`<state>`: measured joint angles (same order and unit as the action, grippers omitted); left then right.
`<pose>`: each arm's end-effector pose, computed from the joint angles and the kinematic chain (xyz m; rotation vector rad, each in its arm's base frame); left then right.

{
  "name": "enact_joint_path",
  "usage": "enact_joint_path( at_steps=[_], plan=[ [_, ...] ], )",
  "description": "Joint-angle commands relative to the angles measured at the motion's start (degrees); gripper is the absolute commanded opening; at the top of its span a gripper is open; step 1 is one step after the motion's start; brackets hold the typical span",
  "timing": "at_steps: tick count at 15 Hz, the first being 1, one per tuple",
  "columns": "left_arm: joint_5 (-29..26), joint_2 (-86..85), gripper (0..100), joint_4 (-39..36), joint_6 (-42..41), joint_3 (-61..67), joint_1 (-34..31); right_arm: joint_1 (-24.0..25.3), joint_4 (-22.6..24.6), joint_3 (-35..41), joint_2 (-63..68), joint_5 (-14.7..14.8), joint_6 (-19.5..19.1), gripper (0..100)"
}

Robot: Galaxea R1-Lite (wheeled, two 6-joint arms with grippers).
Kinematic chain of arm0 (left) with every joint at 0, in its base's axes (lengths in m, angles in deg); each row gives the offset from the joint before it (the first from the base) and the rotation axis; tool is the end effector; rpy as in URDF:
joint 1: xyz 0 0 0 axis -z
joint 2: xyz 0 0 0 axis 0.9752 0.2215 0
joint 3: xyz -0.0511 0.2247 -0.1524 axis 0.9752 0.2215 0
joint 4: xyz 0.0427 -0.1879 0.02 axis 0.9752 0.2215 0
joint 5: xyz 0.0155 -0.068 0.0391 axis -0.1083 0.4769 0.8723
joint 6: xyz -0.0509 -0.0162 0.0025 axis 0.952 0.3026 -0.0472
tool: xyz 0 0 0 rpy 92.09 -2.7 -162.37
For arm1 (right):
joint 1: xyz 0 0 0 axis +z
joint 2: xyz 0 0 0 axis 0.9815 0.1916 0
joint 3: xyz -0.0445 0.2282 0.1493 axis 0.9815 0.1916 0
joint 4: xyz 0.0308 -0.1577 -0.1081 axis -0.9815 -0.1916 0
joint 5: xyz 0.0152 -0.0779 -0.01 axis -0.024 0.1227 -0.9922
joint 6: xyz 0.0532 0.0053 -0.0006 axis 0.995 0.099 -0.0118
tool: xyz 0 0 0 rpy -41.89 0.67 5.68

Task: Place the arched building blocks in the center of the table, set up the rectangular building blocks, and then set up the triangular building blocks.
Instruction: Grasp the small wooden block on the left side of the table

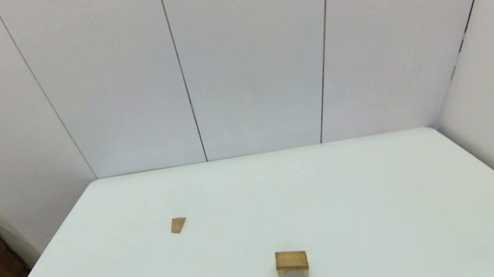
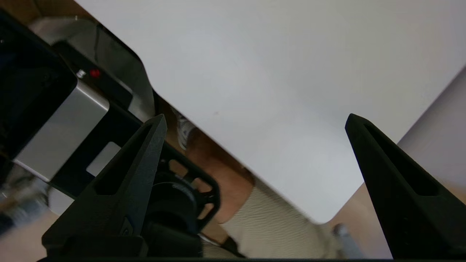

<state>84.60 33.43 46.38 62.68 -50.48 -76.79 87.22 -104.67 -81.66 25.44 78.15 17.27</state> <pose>0.0355 -0.0001 0.0752 0.0043 0.0009 -0.0049 0.1065 0.0216 0.1983 -0.5224 0.8825 0.4998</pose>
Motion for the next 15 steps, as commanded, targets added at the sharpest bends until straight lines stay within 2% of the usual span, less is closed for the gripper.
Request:
enact_joint_path(
  at_steps=[1, 4, 8, 11, 15],
  plan=[
    [0.04, 0.05, 100, -0.01, -0.02, 0.0, 0.02, -11.52, 3.48, 13.81, -18.69, -3.13, -0.31, 100],
    [0.04, 0.05, 100, -0.01, -0.02, 0.0, 0.02, -13.36, 8.92, 21.72, -26.77, -3.48, -0.31, 100],
    [0.04, 0.05, 100, -0.01, -0.02, 0.0, 0.02, -14.94, 9.72, 27.78, -31.34, -3.48, -0.22, 100],
    [0.04, 0.05, 100, -0.01, 0.07, 0.0, 0.02, -14.59, 13.85, 32.62, -34.42, -3.48, -0.22, 100],
    [0.04, 0.05, 100, -0.01, -0.02, 0.0, 0.02, -14.77, 15.6, 36.13, -38.99, -3.48, 0.13, 100]
  ],
)
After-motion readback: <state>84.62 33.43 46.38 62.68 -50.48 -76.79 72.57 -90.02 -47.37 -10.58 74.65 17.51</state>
